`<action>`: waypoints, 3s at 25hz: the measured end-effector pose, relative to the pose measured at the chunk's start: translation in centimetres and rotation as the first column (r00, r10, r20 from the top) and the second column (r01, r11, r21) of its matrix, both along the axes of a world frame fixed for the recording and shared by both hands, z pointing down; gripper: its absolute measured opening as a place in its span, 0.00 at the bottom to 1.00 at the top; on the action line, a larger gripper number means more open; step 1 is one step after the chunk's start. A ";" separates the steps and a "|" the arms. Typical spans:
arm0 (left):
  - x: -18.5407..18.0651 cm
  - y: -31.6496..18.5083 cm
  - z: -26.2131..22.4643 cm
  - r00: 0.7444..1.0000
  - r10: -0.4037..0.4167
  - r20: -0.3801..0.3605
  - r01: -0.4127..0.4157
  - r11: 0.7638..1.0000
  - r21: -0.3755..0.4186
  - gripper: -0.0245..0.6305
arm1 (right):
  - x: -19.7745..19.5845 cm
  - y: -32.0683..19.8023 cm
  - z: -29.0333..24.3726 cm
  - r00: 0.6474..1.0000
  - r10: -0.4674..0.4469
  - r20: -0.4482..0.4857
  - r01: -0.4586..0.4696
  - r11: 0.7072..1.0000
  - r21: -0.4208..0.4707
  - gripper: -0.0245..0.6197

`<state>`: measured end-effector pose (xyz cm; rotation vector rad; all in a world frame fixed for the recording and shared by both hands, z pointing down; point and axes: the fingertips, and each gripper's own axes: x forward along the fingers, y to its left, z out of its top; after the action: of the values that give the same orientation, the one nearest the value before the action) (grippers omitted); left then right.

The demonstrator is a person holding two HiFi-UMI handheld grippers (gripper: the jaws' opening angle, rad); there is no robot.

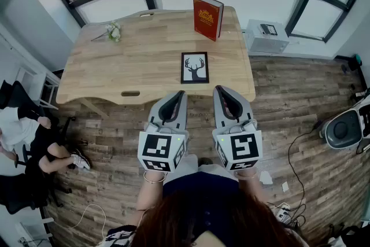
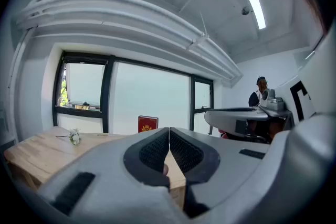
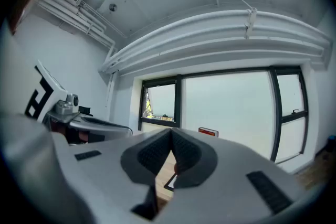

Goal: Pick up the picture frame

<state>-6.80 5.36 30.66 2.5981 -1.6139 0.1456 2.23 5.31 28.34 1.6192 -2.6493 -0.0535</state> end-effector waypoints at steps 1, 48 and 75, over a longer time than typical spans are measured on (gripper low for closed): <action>-0.2 -0.2 0.0 1.000 0.002 0.000 -0.002 1.000 0.000 0.08 | -0.2 -0.2 0.0 1.000 0.001 0.001 -0.001 1.000 0.000 0.08; -1.8 -14.3 3.0 0.997 0.080 -0.020 -0.081 0.995 -0.065 0.08 | -1.7 -13.1 1.9 0.996 0.082 0.020 -0.082 0.996 -0.020 0.08; 0.5 -24.4 6.3 1.000 0.002 0.029 0.002 0.988 -0.153 0.08 | 1.5 -24.2 6.3 0.999 -0.034 -0.039 0.028 0.990 -0.140 0.08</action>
<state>-6.32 -19.05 36.98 2.4919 -1.5455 0.2958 3.74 -18.85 34.63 1.5186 -2.5837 0.0944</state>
